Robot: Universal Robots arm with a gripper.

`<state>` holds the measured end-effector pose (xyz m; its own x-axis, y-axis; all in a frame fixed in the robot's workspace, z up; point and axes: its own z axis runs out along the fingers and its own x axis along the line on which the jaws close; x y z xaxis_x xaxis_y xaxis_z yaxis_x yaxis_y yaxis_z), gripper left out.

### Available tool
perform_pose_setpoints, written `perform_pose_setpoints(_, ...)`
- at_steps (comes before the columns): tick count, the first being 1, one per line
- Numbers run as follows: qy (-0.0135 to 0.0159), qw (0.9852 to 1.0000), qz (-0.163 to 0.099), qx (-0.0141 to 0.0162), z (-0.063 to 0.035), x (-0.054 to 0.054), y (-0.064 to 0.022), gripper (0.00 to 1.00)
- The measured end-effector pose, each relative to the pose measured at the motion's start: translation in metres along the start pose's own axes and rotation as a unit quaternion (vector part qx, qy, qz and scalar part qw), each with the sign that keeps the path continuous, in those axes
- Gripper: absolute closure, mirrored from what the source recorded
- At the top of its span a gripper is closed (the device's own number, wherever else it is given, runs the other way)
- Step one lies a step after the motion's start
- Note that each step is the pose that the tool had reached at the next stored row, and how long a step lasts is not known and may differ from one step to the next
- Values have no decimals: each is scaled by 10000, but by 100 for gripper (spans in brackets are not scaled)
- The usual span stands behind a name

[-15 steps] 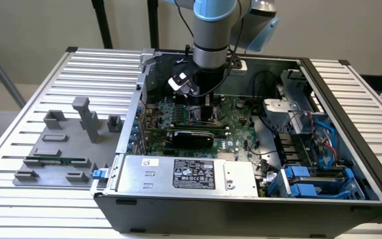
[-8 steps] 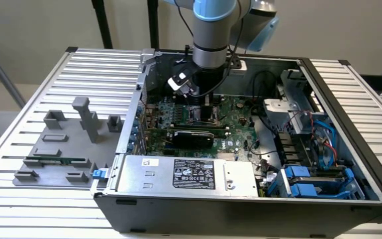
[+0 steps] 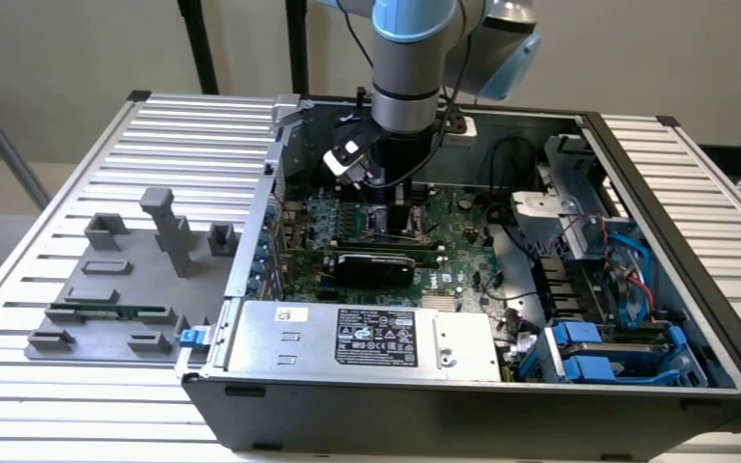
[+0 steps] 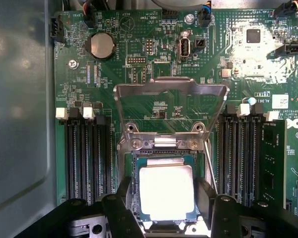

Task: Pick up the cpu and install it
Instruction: 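Place the cpu into insertion slot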

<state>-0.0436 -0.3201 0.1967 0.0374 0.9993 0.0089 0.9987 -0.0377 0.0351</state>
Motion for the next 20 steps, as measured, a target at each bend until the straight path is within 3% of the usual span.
perform_pose_setpoints(3,24,10000,1,0,1,1,0,38)
perform_pose_setpoints(9,24,10000,16,1,0,0,0,38)
perform_pose_setpoints(15,-33,10000,15,-2,1,0,0,38)
perform_pose_setpoints(20,-57,10000,14,-2,1,0,0,38)
